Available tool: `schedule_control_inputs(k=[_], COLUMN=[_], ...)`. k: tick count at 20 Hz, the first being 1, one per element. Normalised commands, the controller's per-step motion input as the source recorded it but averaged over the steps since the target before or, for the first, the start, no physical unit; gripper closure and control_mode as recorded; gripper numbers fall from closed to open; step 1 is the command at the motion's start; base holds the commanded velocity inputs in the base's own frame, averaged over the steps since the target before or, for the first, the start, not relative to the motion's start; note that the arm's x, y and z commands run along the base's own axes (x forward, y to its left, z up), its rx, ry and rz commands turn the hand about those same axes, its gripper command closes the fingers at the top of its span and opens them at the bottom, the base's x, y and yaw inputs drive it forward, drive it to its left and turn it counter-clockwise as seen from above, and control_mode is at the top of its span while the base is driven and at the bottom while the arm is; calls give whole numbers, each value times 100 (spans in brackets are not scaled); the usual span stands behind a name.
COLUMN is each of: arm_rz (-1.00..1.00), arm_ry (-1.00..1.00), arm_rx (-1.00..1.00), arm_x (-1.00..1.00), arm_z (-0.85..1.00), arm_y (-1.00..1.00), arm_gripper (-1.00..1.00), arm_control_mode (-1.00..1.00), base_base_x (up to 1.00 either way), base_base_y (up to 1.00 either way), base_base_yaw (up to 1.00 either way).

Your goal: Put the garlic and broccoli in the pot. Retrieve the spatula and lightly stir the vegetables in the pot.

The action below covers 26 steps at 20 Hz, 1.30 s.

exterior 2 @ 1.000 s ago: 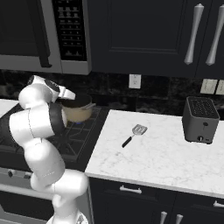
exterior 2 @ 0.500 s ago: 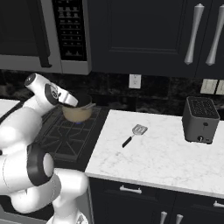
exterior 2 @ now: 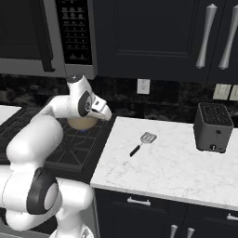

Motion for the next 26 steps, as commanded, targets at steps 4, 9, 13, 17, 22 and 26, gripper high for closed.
schedule_control_inputs(k=[4,9,13,17,22,26], arm_rz=[16,49,73,79,80,76], arm_ry=[32,17,1,9,7,0], arm_rx=[-3,-14,-15,-21,-25,-24], arm_x=[57,23,-11,0,-16,-36], arm_z=[-13,-42,-49,-39,-36,-8], arm_y=[-87,-61,-51,-42,-27,-36], arm_gripper=[-100,-100,-100,-100,-100,-100], arm_control_mode=[-100,-100,-100,-100,-100,-100], base_base_x=[0,0,0,0,0,0], base_base_y=[0,0,0,0,0,0], base_base_yaw=[0,0,0,0,0,0])
